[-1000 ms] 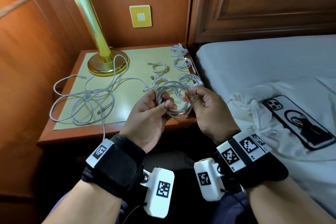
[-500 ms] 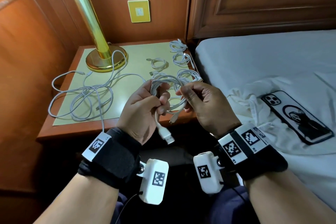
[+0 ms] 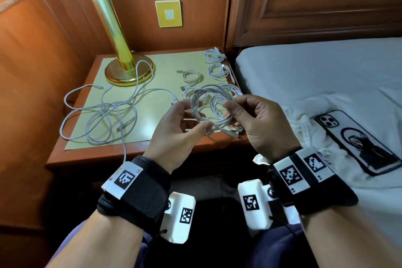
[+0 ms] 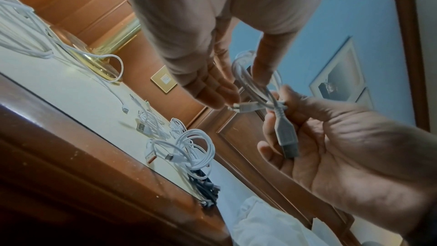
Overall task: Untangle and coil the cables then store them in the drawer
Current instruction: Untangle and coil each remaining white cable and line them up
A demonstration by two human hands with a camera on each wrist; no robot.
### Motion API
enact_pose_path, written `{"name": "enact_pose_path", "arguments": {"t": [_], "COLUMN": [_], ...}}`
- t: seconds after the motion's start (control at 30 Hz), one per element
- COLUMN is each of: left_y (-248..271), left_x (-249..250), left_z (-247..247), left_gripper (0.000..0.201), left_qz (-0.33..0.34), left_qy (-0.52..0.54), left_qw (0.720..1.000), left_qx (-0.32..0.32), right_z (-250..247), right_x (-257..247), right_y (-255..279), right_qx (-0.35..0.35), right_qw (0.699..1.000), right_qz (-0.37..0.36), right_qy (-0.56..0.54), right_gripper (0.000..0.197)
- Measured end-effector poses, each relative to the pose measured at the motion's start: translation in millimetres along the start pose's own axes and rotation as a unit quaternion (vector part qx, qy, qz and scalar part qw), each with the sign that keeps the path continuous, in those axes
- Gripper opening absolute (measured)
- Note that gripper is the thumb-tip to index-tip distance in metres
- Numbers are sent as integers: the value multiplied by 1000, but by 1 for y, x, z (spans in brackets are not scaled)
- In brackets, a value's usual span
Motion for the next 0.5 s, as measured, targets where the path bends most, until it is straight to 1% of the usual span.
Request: {"name": "enact_pose_path", "arguments": {"t": [0.1,0.23,0.3,0.4,0.43,0.5], "left_y": [-1,-3,-4,-7,-8,-8], "left_x": [-4,-15,-22,-35,-39,-45], "left_z": [-2,-9,-16,-36,-44,-58], "left_gripper": [22,12,11,18,19,22], "left_qz": [-21,-58,-77,-106,-112,-124], "left_qy": [-1,-23,-45,-102,-121,-146], "left_qw": [1000,998,995,987,983,977], "left_qx": [13,30,40,67,78,97], "right_z": [-1,7,13,30,37,49], "right_x": [9,33,42,52,56,65], "right_y": [0,2,4,10,12,15], "right_qx": [7,-16,-24,-56,-68,-86], "right_qw": [999,995,993,989,987,983], "right_qz": [30,94,111,133,140,152], "right_qy": [-7,19,30,42,43,52], "right_gripper": [14,15,14,7,9,21]}}
Point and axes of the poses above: each hand's wrist, its own y-axis away from the middle knuckle, its own z-axis out of the palm, x = y × z, the point moved 9 cm from there along -y, towards the middle knuckle, and after that the axes turned 8 degrees about -y, right-handed, at the moved point
